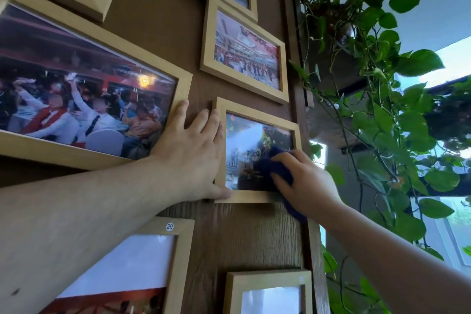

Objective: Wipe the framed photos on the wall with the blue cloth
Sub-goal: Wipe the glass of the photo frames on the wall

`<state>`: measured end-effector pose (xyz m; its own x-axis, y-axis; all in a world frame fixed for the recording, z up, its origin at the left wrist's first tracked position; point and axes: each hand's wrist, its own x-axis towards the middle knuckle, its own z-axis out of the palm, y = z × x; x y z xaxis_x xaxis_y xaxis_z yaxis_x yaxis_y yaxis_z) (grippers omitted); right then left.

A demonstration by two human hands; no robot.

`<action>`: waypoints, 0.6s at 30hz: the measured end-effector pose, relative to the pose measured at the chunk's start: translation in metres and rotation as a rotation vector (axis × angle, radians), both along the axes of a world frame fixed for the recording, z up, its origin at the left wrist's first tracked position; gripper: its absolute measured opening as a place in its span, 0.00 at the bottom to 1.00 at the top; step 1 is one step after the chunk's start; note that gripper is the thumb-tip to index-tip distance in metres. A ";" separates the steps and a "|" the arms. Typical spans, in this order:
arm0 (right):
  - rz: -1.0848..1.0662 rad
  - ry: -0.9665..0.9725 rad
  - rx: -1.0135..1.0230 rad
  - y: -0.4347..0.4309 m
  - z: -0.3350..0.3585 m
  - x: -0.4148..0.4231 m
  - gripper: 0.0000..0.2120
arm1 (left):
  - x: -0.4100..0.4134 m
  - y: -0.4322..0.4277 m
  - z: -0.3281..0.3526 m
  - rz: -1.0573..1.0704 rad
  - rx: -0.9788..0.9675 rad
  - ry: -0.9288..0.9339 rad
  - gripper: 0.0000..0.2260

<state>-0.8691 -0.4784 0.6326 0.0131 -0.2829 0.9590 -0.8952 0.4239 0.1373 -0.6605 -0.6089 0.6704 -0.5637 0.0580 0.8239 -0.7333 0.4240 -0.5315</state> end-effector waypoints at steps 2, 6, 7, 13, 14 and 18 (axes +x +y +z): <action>0.150 0.058 0.056 -0.012 -0.005 0.026 0.15 | -0.001 0.002 0.000 0.004 0.007 -0.005 0.57; 0.289 0.123 0.092 -0.021 -0.011 0.051 0.16 | 0.000 0.003 0.000 0.013 0.021 -0.013 0.59; 0.275 0.131 0.092 -0.018 -0.011 0.050 0.16 | 0.001 0.003 0.000 0.019 0.016 -0.016 0.59; -0.025 0.121 0.070 0.010 -0.015 -0.001 0.15 | 0.000 0.001 -0.001 0.037 -0.005 -0.024 0.60; -0.076 0.102 0.065 0.015 -0.016 -0.012 0.15 | 0.000 0.001 -0.001 0.039 -0.008 -0.024 0.60; -0.185 0.019 0.024 0.028 -0.020 -0.040 0.16 | 0.006 0.004 -0.006 0.030 -0.028 -0.034 0.57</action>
